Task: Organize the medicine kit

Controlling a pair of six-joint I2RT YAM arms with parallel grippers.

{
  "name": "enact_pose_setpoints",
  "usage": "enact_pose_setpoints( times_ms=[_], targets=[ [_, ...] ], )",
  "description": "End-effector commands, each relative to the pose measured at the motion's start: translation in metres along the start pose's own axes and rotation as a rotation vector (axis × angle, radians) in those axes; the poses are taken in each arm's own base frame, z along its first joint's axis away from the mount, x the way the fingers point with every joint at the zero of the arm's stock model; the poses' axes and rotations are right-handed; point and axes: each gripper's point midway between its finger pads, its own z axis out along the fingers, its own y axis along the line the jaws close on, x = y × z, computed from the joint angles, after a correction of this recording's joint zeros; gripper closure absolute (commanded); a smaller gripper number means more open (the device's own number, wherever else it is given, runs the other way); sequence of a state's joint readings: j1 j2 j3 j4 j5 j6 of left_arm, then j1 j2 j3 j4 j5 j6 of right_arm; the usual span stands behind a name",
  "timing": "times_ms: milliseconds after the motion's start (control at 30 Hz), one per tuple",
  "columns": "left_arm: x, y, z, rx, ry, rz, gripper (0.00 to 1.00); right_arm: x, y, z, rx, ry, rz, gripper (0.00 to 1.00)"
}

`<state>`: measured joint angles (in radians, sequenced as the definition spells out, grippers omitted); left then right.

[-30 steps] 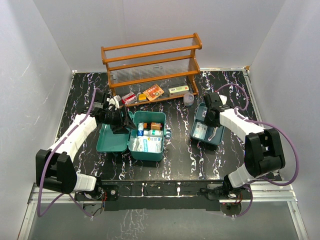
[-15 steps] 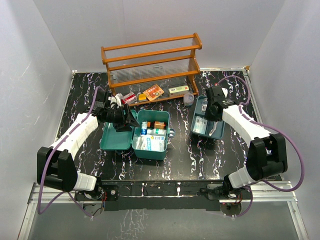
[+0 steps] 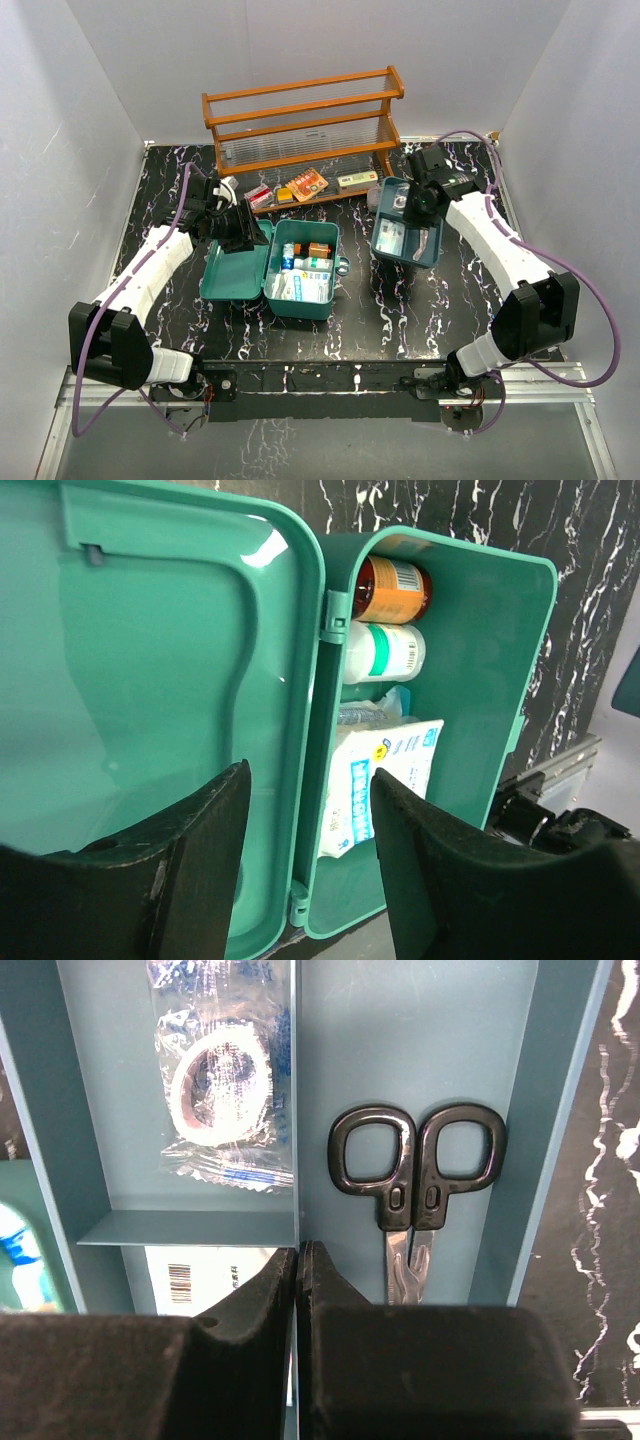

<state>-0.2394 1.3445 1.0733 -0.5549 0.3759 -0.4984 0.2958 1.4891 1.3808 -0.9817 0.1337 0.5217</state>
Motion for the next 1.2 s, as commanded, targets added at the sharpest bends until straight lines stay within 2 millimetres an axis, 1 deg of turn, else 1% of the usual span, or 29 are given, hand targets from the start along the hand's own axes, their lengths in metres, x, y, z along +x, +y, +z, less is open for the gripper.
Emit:
enact_pose_setpoints(
  times_ms=[0,100,167,300,433,533,567,700,800,900,1033,1167],
  targets=[
    [0.000,-0.002,-0.010,-0.008,-0.022,0.016,0.58,-0.009,0.047,-0.024,-0.062,-0.050,-0.002,1.00],
    [0.006,-0.001,-0.009,-0.004,-0.002,0.007,0.64,0.001,0.076,-0.029,-0.097,-0.041,-0.011,1.00],
    [0.009,0.000,-0.010,-0.001,0.007,0.008,0.66,0.009,0.098,-0.033,-0.123,-0.039,-0.025,1.00],
    [0.017,0.002,-0.013,-0.006,0.027,0.005,0.68,0.028,0.135,-0.038,-0.146,-0.028,-0.044,1.00],
    [0.026,0.002,-0.015,0.008,0.035,-0.011,0.70,0.040,0.172,-0.051,-0.196,-0.040,-0.050,1.00],
    [0.032,0.004,-0.015,0.012,0.034,-0.031,0.71,0.055,0.194,-0.057,-0.201,-0.024,-0.070,1.00],
    [0.033,0.004,-0.016,0.015,0.029,-0.033,0.71,0.062,0.199,-0.051,-0.181,-0.012,-0.081,1.00],
    [0.038,0.006,-0.019,0.017,0.003,-0.048,0.72,0.081,0.218,-0.046,-0.160,0.001,-0.072,1.00],
    [0.037,0.008,-0.024,-0.001,-0.023,-0.052,0.72,0.092,0.233,-0.045,-0.155,0.007,-0.059,1.00],
    [0.037,0.011,-0.030,-0.017,-0.051,-0.035,0.72,0.099,0.243,-0.045,-0.131,-0.003,-0.057,1.00],
    [0.035,0.016,-0.039,-0.046,-0.091,-0.008,0.72,0.109,0.240,-0.039,-0.087,0.006,-0.045,1.00],
    [0.038,0.019,-0.044,-0.055,-0.110,0.010,0.72,0.111,0.233,-0.035,-0.054,-0.004,-0.028,1.00]
  ],
)
